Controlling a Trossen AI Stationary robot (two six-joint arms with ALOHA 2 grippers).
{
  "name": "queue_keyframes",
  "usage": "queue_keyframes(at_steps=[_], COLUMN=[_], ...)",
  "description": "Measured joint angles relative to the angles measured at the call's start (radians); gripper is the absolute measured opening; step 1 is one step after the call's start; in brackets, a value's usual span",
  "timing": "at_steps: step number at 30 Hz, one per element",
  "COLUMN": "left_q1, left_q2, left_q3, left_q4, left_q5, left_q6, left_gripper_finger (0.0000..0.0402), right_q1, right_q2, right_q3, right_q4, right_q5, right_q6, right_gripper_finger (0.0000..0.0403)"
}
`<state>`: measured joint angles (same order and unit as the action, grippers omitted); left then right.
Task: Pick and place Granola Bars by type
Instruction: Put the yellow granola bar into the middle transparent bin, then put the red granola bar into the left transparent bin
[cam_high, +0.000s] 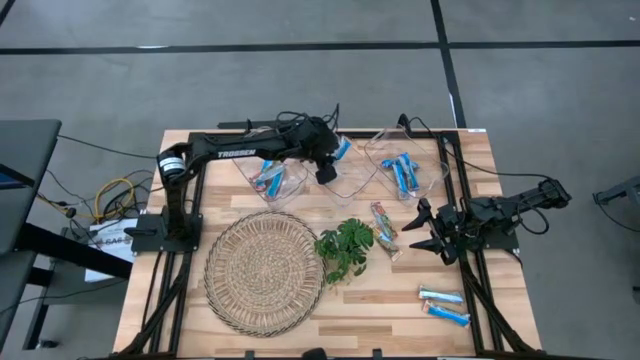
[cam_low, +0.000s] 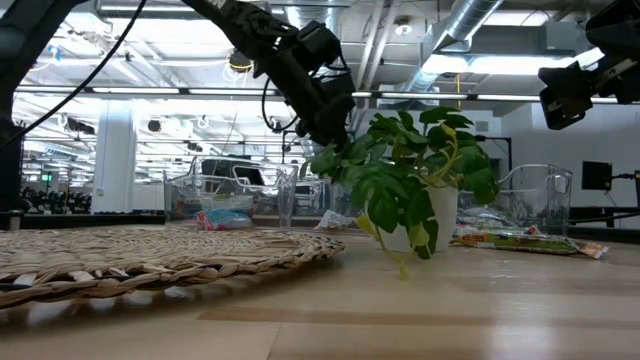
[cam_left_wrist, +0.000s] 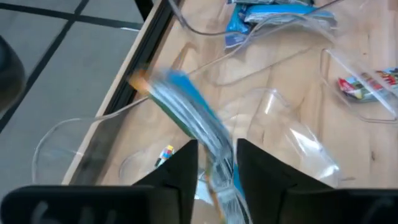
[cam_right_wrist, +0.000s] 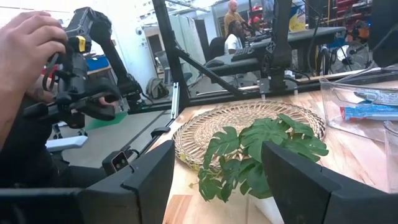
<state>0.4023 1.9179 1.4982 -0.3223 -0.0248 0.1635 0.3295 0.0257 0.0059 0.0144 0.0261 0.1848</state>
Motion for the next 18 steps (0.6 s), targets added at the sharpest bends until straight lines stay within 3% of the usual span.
queue_keyframes(at_steps=[9, 18], left_q1=[-0.001, -0.052], left_q2=[0.000, -0.040], left_q3=[0.000, 0.000], left_q4=[-0.010, 0.019], left_q5=[-0.023, 0.010], left_q6=[-0.005, -0.037], left_gripper_finger=[0.0183, 0.0194], right_q1=[0.000, 0.000], right_q2=[0.000, 0.000], right_q3=[0.000, 0.000], right_q4=[0.000, 0.000], right_q5=[0.000, 0.000], right_q6=[0.000, 0.000], right_gripper_finger=[0.0232, 0.0232])
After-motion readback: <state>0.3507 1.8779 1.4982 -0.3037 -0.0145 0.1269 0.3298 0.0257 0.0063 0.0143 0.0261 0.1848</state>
